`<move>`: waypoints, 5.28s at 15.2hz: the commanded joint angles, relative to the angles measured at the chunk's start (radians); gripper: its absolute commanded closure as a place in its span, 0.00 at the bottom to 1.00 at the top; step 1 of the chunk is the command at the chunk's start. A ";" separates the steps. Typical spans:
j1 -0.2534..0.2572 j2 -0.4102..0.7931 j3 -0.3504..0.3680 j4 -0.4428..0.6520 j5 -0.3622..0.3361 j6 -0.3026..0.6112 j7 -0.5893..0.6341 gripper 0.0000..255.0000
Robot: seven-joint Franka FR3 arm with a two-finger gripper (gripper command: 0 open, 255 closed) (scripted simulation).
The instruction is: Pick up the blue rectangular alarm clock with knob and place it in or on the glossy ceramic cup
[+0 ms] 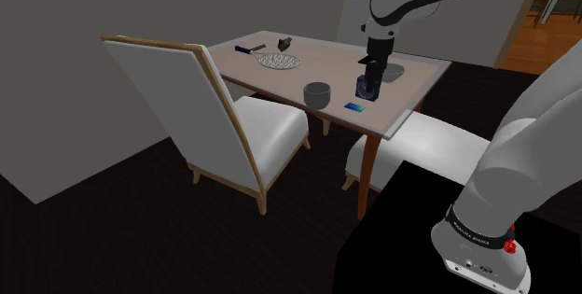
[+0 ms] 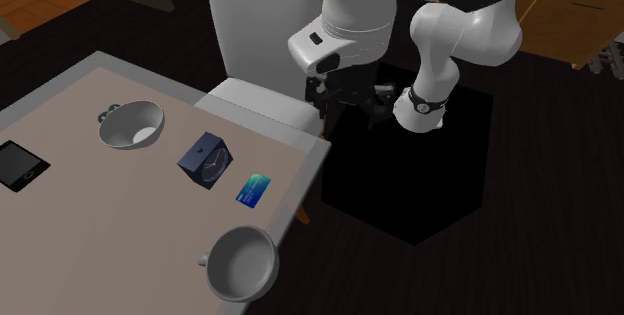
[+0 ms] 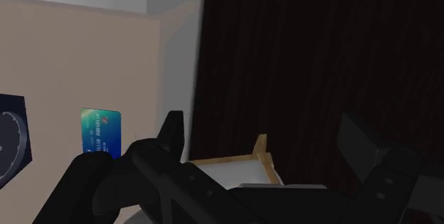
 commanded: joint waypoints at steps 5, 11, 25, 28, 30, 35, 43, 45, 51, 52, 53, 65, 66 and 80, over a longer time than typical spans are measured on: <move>-0.020 0.194 -0.094 0.122 0.013 0.079 -0.140 0.00; -0.047 0.415 -0.160 0.290 0.085 0.127 -0.284 0.00; -0.256 0.981 -0.162 0.904 0.307 0.053 -0.543 0.00; -0.257 0.993 -0.158 0.882 0.312 0.087 -0.547 0.00; -0.257 1.002 -0.155 0.869 0.316 0.108 -0.550 0.00; -0.259 1.015 -0.151 0.854 0.322 0.135 -0.553 0.00; -0.259 1.015 -0.152 0.854 0.322 0.135 -0.553 1.00; -0.259 1.015 -0.151 0.854 0.322 0.135 -0.553 1.00; -0.259 1.015 -0.152 0.854 0.322 0.135 -0.553 1.00; -0.258 1.009 -0.153 0.859 0.320 0.125 -0.552 1.00; -0.258 1.004 -0.154 0.865 0.318 0.114 -0.551 1.00; -0.260 0.961 -0.168 0.961 0.296 -0.022 -0.537 1.00; -0.261 0.959 -0.169 0.971 0.295 -0.034 -0.536 1.00; -0.284 0.956 -0.174 1.159 0.288 -0.220 -0.524 1.00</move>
